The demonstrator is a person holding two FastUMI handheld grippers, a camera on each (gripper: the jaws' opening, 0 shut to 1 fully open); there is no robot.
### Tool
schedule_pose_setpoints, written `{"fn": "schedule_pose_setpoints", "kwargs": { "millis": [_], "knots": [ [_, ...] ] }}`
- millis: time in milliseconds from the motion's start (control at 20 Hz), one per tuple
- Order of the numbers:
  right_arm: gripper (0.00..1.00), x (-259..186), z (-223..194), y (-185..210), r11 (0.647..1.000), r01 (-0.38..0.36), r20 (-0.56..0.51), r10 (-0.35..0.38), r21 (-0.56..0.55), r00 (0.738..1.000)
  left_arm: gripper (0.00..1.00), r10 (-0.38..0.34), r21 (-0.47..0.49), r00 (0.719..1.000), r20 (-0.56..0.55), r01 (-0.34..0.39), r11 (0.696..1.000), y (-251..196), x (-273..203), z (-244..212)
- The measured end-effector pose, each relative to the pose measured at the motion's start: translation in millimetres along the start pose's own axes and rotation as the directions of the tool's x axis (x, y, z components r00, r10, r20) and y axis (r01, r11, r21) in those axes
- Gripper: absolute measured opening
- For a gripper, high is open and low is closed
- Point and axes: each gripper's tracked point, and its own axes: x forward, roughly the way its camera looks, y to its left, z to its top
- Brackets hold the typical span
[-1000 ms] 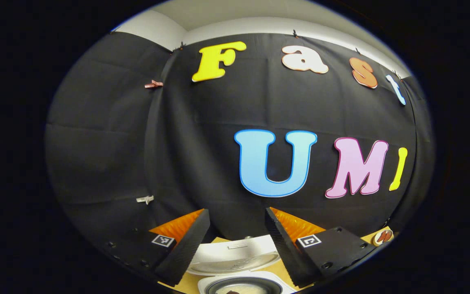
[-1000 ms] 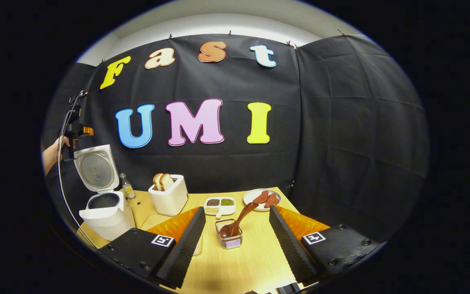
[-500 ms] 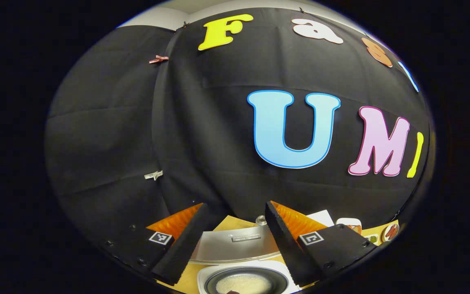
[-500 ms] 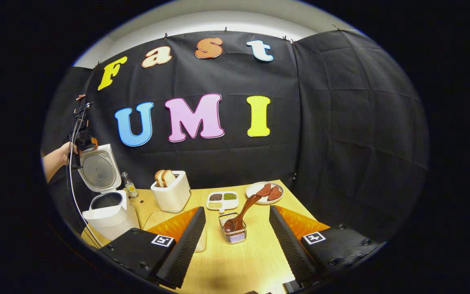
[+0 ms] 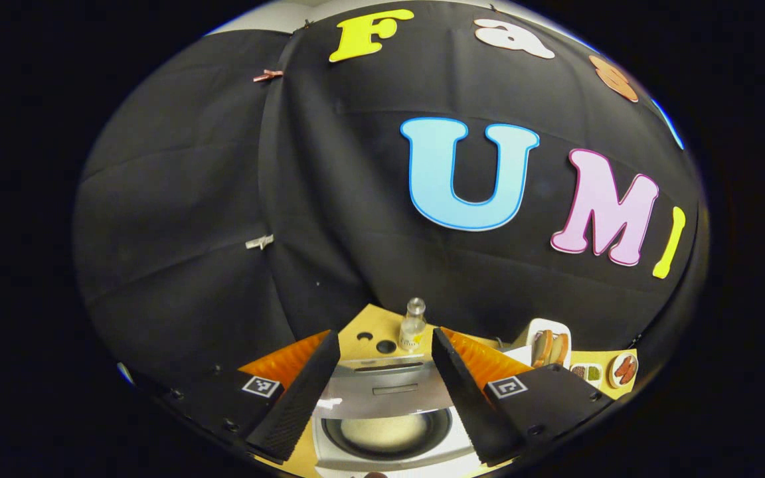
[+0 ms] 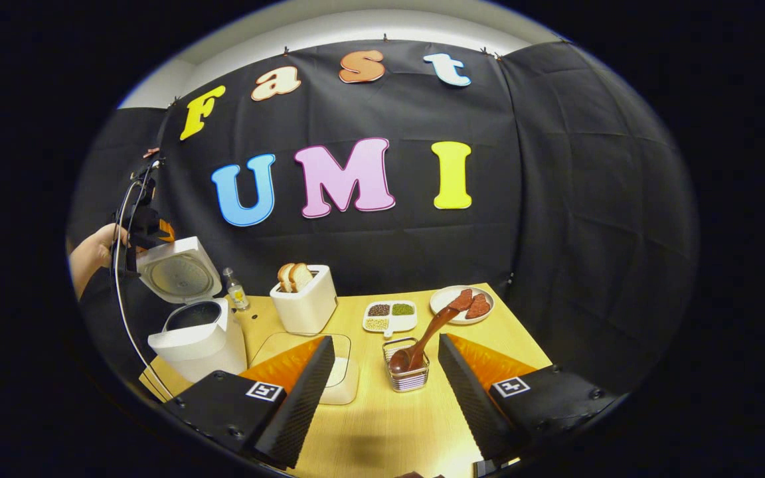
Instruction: Close the left gripper, press the button to open the rice cooker; take a wooden spoon from the chopstick holder with the right hand, scoop a spoonful of rice and pour it into the rice cooker, then put the wooden spoon back into the chopstick holder.
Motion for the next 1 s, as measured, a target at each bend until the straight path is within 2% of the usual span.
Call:
{"fn": "schedule_pose_setpoints", "kwargs": {
  "millis": [350,700,800,1000],
  "knots": [
    [0.98,12,-14,8,0.999,-0.050,-0.038,0.050,-0.012,0.998,0.98,0.002,0.024,0.993,-0.117,0.001,1.000,-16,-27,-100],
    [0.99,16,-32,4,0.997,-0.069,-0.083,0.067,-0.029,0.994,0.99,0.021,0.054,0.984,-0.177,-0.011,0.998,-21,-19,-175],
    [0.98,19,-33,-1,0.997,-0.067,-0.084,0.065,-0.027,0.994,0.99,0.022,0.061,0.979,-0.203,-0.010,0.998,-22,-17,-194],
    [0.99,25,-42,-13,0.998,-0.066,-0.098,0.065,-0.013,0.993,0.99,0.006,0.094,0.986,-0.167,0.010,0.995,-22,-18,-203]
  ]
}}
